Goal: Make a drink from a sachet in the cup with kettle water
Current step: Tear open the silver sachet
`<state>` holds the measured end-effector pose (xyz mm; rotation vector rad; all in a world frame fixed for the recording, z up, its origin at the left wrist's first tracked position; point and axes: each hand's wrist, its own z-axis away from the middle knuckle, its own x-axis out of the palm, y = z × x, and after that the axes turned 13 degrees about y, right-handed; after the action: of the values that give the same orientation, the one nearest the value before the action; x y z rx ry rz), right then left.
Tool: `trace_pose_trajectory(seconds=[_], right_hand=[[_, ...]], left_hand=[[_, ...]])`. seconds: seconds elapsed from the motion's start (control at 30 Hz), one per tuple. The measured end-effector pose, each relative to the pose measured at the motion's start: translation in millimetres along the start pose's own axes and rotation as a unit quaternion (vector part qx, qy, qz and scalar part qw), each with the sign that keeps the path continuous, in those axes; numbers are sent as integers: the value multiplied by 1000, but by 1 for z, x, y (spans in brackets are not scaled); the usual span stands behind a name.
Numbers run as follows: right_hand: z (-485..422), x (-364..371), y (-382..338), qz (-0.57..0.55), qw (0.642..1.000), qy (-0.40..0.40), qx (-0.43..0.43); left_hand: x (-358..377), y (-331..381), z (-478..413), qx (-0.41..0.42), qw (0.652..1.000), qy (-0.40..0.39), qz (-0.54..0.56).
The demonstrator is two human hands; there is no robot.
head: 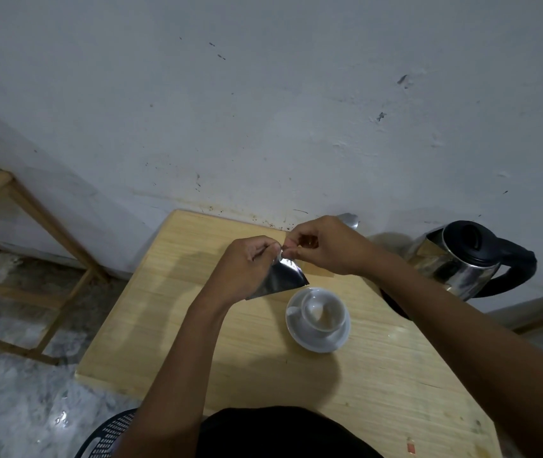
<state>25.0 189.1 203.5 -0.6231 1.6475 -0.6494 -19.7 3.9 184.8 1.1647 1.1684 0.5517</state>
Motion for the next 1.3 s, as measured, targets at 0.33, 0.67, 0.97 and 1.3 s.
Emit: trace_pose_trajectory(seconds=[0.33, 0.67, 0.97, 1.3], right_hand=[[14, 21, 1, 148, 936, 149, -283], [6, 15, -6, 149, 948, 136, -244], [12, 20, -5, 146, 938, 167, -268], [25, 12, -2, 128, 926, 221, -276]], left_hand=[[-2, -4, 4, -76, 992, -4, 99], [-23, -6, -1, -83, 985, -123, 87], [-20, -16, -7, -56, 982, -131, 121], [-31, -21, -18, -74, 981, -95, 153]])
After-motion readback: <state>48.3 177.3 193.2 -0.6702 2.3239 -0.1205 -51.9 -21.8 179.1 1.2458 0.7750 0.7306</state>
